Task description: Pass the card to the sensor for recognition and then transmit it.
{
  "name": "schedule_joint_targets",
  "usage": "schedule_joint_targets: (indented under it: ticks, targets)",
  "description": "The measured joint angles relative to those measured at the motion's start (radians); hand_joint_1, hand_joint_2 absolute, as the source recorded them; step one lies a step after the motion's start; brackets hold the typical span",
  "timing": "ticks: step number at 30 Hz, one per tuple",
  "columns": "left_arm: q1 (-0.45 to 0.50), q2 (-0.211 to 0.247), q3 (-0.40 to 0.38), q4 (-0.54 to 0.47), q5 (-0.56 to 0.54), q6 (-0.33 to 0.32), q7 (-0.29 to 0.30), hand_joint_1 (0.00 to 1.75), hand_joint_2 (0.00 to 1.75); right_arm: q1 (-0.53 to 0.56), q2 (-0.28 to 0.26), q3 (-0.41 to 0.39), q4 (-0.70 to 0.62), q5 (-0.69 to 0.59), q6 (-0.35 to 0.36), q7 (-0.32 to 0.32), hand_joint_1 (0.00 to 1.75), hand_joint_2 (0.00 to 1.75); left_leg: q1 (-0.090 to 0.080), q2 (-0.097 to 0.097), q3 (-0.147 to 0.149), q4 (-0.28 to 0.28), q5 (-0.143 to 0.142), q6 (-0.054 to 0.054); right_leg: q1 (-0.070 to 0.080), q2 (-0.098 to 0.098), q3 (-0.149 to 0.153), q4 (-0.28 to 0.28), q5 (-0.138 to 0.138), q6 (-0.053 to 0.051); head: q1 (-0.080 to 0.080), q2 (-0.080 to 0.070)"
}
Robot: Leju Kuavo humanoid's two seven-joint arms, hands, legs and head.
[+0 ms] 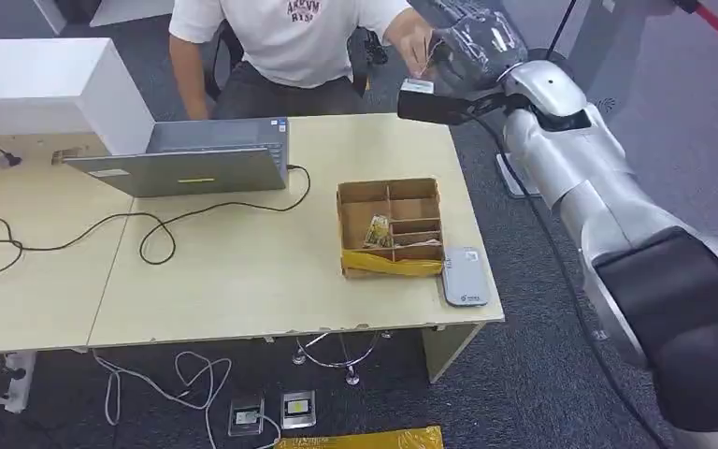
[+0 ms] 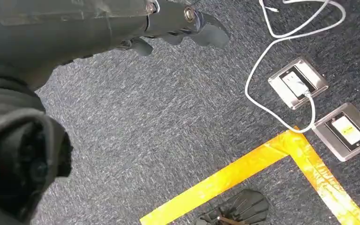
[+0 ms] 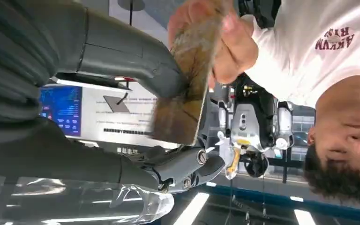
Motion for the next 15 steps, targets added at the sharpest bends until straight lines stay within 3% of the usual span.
schedule_joint_targets:
  ticks: [15]
  targets:
    - [0.012,-0.005,0.0,0.0,0.019,0.027,-0.011,0.0,0.0,0.002,-0.001,0.013,0.0,-0.038,0.006,-0.006,1.75,1.75,0.0,0.001,0.0,0.0,0.0,0.0,0.0,0.001,-0.001,0.0,0.0,0.0,0.0,0.0]
